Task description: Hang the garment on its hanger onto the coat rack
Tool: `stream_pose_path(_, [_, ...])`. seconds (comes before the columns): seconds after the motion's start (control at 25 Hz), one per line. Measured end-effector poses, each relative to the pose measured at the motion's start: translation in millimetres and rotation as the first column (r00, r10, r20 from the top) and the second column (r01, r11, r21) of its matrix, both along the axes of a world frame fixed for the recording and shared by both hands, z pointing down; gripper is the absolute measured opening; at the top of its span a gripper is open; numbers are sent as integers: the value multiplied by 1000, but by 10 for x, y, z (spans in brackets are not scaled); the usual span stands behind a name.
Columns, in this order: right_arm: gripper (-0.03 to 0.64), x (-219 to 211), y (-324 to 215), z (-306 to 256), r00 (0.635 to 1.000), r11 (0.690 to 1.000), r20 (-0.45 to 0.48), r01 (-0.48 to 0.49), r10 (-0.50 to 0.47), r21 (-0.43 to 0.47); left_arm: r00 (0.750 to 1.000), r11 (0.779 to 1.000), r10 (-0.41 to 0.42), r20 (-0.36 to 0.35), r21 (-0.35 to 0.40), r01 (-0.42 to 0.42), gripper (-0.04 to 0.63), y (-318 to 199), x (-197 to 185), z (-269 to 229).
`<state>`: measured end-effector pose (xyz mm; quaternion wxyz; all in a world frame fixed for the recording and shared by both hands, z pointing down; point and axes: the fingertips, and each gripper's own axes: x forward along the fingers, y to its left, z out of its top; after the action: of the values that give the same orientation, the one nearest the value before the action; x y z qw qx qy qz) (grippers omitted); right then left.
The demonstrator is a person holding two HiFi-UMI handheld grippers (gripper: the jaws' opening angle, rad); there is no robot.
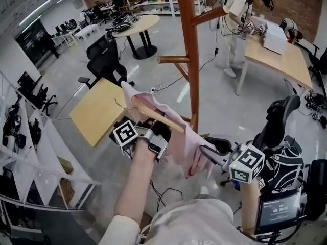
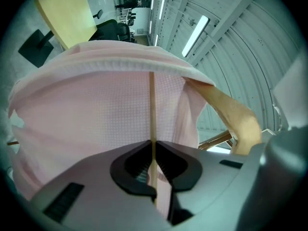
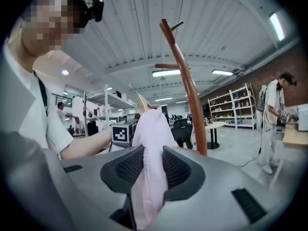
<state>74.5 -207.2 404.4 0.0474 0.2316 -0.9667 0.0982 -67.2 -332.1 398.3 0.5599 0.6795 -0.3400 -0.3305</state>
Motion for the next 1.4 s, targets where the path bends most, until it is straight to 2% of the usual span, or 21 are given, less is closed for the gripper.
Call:
stream_pose_path(0.24, [118, 78, -60, -94, 993, 997, 118, -10, 19, -80, 1000, 1000, 9, -26, 14, -9, 29, -19, 27, -29])
stream_pose_path(0.44, [117, 117, -67, -196, 982, 995, 184, -24, 42, -100, 999, 999, 28, -27, 38, -27, 29, -27, 56, -134])
stream_pose_path(0.72, [115, 295, -72, -306, 977, 996, 204, -54, 68, -76, 997, 995, 76, -31, 66, -73, 29, -87, 276, -251])
stream_pose_path(0.96, [114, 527, -103, -344, 962, 991, 247, -92, 113, -95, 992, 990, 119, -30, 74, -117, 29, -150, 528, -280])
stream_pose_path(1.4, [101, 588, -126, -85, 965, 979, 211, -125, 158, -161, 990, 991, 131, -46, -4, -131, 29, -193, 634, 133])
